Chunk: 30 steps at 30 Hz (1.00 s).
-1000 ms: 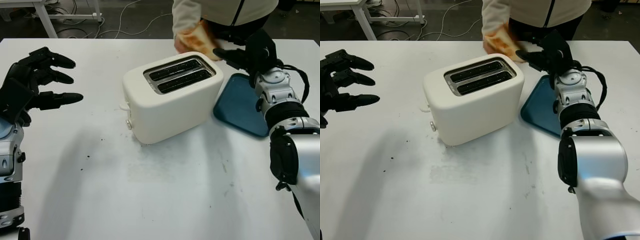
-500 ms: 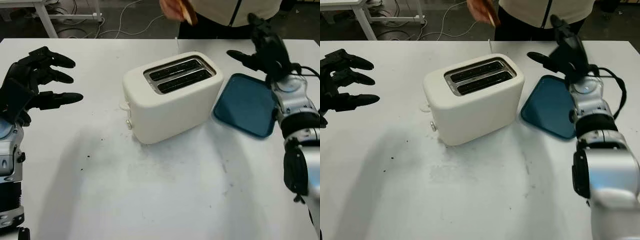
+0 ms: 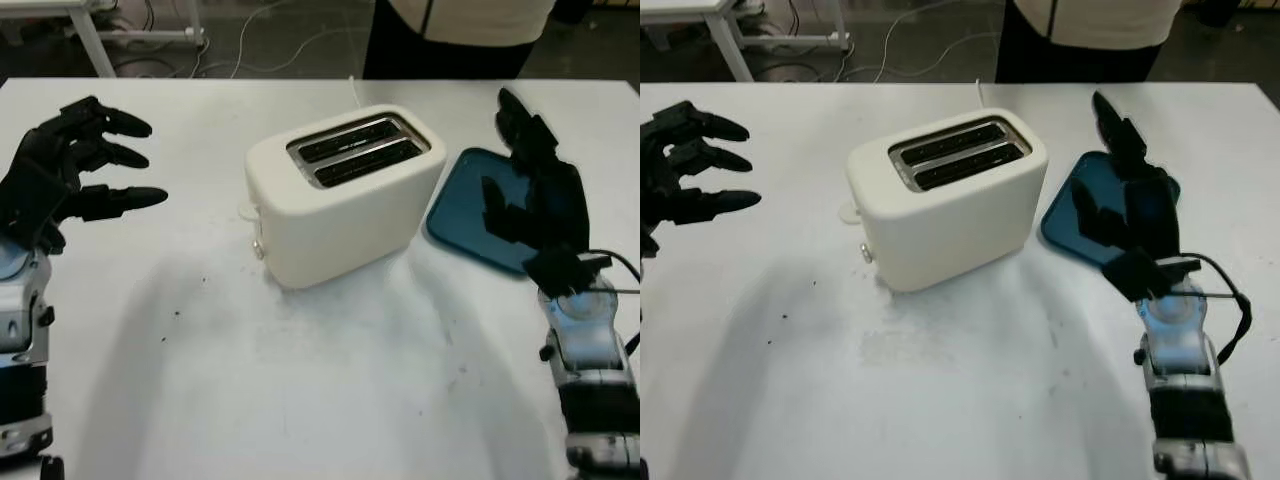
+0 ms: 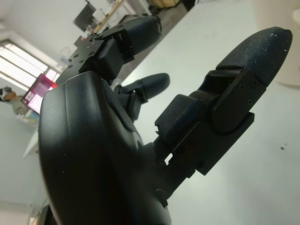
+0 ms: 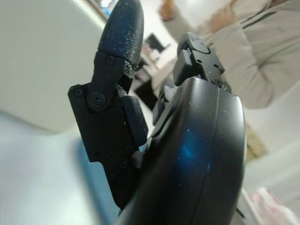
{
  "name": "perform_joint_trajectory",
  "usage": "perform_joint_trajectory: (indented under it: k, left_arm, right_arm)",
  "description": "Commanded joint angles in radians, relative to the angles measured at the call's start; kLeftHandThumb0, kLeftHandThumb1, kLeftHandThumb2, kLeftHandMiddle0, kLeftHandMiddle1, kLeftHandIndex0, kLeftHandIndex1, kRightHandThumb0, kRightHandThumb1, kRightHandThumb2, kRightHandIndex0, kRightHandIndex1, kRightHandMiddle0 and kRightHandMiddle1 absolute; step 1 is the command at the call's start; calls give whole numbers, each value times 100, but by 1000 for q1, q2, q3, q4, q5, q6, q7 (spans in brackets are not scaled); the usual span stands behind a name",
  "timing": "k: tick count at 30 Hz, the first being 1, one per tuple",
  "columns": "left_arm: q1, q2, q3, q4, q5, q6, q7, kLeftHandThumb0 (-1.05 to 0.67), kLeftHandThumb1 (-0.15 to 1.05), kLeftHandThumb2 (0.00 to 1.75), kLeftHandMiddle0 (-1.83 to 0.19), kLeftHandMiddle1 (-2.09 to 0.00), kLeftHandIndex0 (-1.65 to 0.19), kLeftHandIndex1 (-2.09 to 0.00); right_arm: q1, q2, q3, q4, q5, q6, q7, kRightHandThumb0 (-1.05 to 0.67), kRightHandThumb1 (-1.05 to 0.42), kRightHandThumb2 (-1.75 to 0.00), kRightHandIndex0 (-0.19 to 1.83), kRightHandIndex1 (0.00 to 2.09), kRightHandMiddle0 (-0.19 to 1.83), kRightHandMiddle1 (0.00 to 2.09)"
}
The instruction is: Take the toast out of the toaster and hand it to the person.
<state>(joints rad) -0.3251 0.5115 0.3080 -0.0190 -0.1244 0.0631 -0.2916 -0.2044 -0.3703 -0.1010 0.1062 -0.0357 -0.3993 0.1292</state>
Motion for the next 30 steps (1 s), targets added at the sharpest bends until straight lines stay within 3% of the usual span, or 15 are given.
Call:
perform_joint_trajectory:
  k: [1,6,12,17,21,25,30]
  left_arm:
    - [36,-23,17,-34,-24,9,19,-105,50,0,-32,-136,-35,-120]
    - [125,-92,10,-126,-17,8,63,-105,52,0,-22,-147,-24,-131]
    - [259,-235,-59,-228,-2,-37,127,-105,65,2,-5,-155,-6,-143]
    - [322,-331,-135,-208,55,-106,183,-105,71,2,0,-158,0,-147]
    - [340,-354,-184,-175,98,-110,198,-105,67,0,0,-156,0,-146]
    - [330,-350,-211,-76,152,-204,212,-105,72,2,-3,-154,-2,-144]
    - [333,-352,-216,-91,139,-183,201,-105,70,0,-8,-148,-5,-137]
  right_arm:
    - [53,20,16,-53,31,26,27,-92,-92,-77,17,7,20,4]
    - [178,83,48,-188,118,81,75,-90,-92,-75,16,6,19,3]
    - [274,162,80,-318,185,201,72,-84,-92,-72,15,6,17,2]
    - [297,215,93,-328,185,240,56,-81,-92,-68,17,8,19,2]
    - [297,242,100,-316,183,244,50,-81,-92,-67,17,8,18,1]
    - [296,258,102,-301,175,244,41,-79,-92,-67,17,8,18,1]
    - [294,265,95,-294,149,266,7,-79,-92,-66,15,7,17,0]
